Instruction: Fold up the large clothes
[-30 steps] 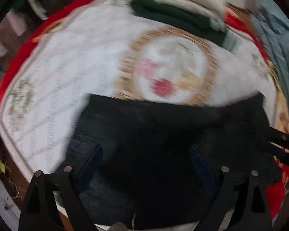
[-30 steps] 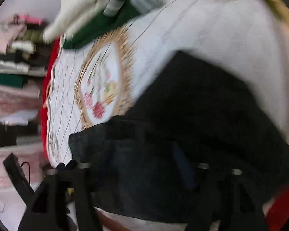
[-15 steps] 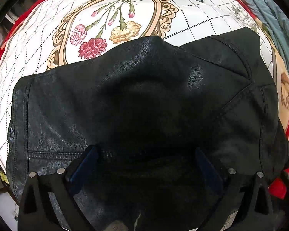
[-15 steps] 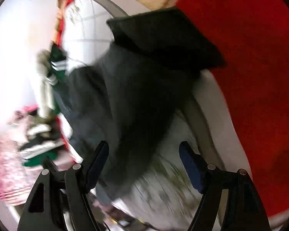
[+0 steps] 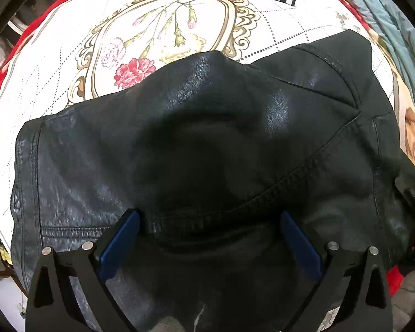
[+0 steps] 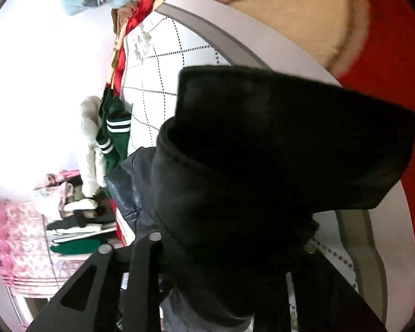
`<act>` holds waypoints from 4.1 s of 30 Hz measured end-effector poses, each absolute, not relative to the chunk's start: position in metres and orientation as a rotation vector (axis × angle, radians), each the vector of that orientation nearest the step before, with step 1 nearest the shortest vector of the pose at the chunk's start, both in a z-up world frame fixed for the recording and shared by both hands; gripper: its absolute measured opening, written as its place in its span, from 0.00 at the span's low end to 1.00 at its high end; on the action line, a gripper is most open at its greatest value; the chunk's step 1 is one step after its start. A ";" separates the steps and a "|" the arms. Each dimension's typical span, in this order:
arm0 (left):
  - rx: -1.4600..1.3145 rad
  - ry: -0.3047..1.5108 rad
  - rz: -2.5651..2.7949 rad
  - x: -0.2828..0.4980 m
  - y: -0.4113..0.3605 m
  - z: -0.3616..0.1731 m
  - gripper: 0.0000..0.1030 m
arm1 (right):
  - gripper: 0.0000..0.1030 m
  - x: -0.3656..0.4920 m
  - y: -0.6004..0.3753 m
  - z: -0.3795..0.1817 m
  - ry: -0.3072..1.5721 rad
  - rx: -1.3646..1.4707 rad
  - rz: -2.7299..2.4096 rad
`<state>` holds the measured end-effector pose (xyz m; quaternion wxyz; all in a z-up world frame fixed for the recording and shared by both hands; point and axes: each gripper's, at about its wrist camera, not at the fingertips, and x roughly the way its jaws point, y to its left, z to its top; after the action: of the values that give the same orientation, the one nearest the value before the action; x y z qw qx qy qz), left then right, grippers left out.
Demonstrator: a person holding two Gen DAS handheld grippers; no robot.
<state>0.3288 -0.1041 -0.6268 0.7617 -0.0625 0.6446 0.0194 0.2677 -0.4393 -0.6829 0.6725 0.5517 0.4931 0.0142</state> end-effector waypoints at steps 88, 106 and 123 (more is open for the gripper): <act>-0.303 1.248 0.622 0.216 0.173 -0.580 1.00 | 0.58 0.310 -0.124 -0.700 1.687 0.826 0.692; -0.310 1.248 0.468 0.259 0.080 -0.592 1.00 | 0.47 0.344 -0.233 -0.565 1.543 0.541 0.533; -0.345 1.174 0.608 0.237 0.133 -0.582 1.00 | 0.04 0.390 -0.139 -0.618 1.757 0.262 0.477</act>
<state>0.2369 0.1327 -0.5822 0.7757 -0.1595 0.5422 0.2807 0.3895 -0.1385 -0.6182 0.6061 0.1132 0.7597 0.2065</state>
